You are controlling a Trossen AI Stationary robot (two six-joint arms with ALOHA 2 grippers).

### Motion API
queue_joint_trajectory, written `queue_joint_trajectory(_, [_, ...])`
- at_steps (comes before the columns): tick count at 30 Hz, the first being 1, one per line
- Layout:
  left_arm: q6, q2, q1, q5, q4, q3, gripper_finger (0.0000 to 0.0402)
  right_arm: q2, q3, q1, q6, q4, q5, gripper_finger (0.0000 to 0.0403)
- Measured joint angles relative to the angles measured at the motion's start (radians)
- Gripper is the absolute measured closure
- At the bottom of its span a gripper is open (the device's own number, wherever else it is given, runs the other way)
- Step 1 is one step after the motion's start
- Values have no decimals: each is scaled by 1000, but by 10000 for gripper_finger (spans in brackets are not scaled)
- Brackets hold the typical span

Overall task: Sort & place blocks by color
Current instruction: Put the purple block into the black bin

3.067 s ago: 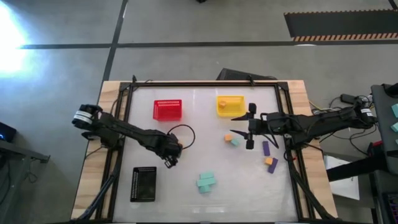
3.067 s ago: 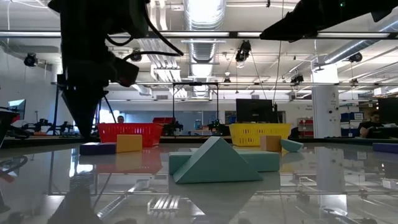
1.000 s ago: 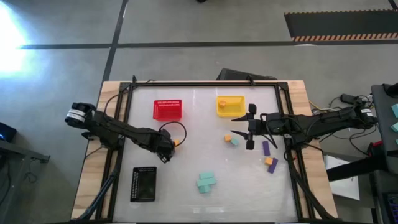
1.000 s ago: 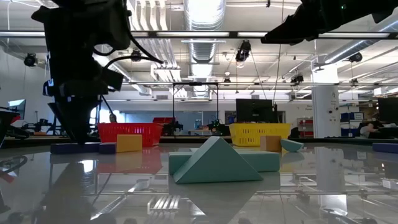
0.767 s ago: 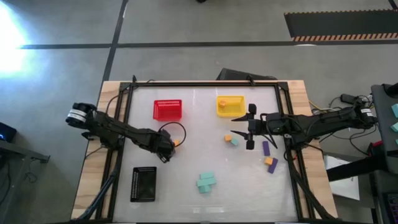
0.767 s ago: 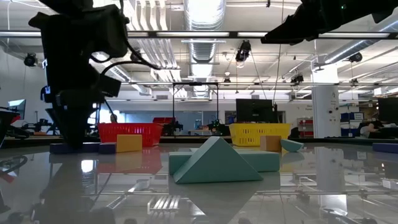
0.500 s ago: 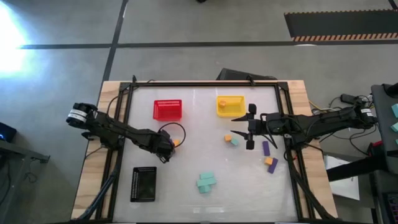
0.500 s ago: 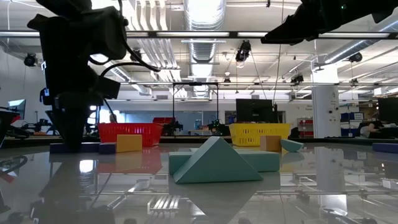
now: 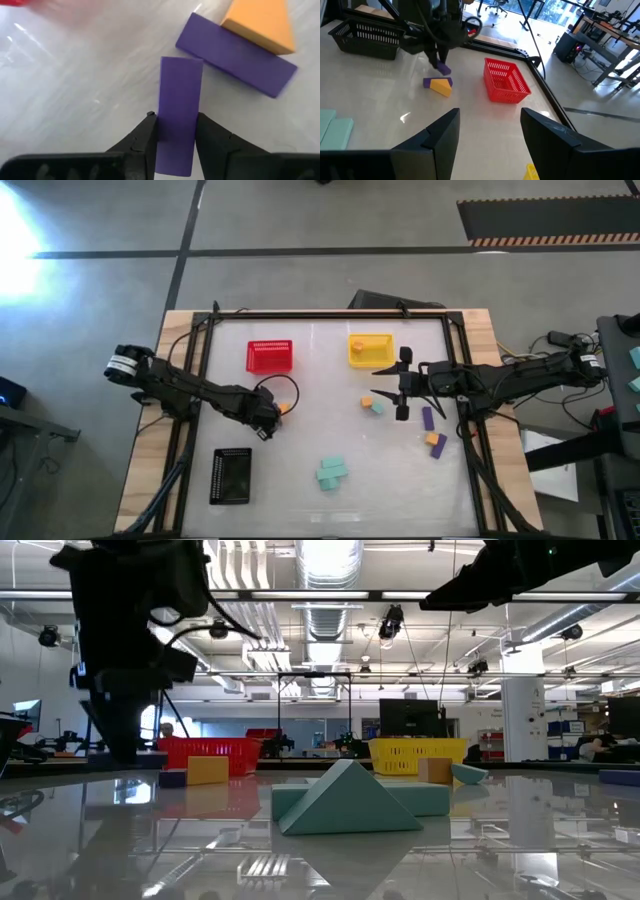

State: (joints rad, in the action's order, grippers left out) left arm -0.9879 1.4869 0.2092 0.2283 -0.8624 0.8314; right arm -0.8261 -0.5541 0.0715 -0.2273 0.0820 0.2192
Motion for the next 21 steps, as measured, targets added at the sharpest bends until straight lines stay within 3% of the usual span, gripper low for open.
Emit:
queue_joint_trajectory(9, [-41, -25, 25, 7, -348, 266, 315, 0, 0, 0, 15, 1, 0, 202])
queue_joint_trajectory(15, [-254, -29, 89, -144, -382, 384, 315, 0, 9, 0, 55, -28, 0, 202])
queue_joint_trajectory(21, [-542, -29, 265, -255, -383, 458, 315, 0, 28, 0, 61, -25, 0, 202])
